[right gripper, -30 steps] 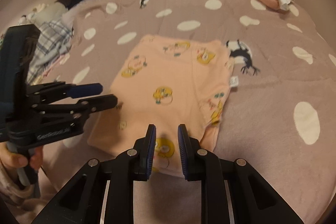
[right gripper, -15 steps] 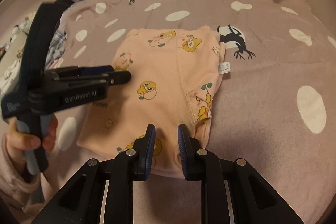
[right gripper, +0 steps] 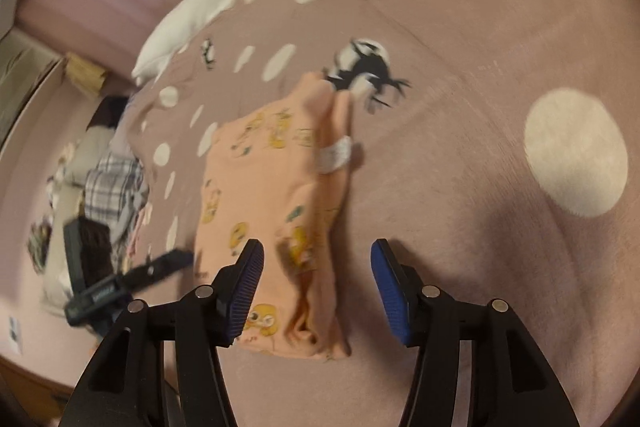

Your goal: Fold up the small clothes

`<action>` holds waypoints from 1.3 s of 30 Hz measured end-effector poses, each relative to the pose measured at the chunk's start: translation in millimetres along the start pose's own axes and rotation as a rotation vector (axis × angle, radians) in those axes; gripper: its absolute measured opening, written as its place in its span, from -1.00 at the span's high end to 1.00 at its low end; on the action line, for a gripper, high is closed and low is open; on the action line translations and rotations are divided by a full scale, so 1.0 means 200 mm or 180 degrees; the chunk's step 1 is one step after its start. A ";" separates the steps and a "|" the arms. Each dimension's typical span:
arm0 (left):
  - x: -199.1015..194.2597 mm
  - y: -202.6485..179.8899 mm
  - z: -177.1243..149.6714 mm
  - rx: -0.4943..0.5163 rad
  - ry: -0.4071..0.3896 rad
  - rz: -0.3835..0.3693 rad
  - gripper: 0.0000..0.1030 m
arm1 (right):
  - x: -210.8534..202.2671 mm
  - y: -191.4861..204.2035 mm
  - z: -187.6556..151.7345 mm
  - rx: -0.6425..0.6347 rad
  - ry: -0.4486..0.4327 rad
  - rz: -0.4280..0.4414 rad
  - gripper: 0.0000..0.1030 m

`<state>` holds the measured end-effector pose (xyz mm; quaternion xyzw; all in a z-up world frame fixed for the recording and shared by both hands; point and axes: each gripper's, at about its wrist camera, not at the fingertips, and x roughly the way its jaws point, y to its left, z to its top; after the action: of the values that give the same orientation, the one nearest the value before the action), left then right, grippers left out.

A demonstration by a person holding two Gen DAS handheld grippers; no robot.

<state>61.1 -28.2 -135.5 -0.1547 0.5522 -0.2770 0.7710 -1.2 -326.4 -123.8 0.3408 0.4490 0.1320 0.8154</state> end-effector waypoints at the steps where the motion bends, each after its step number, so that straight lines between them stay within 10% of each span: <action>1: 0.01 0.01 0.00 -0.0041 0.0025 -0.0079 -0.44 | 0.02 -0.01 0.00 0.0046 0.0032 0.0078 -0.09; 21: 0.18 -0.13 0.13 0.0104 0.0130 -0.0378 -0.49 | 0.31 0.11 0.15 -0.0088 0.0287 0.0424 -0.09; 28: 0.15 -0.14 0.11 0.0364 0.0077 -0.0060 0.12 | 0.27 0.17 0.13 -0.0401 0.0176 0.0234 0.14; 39: 0.15 -0.17 0.11 0.0489 0.0007 0.0164 0.32 | 0.21 0.37 0.09 -0.0999 -0.0040 -0.0090 0.44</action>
<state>80.4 -75.1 -131.6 -0.0805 0.5339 -0.2987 0.7869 43.2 -258.0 -95.2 0.2036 0.4225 0.1870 0.8632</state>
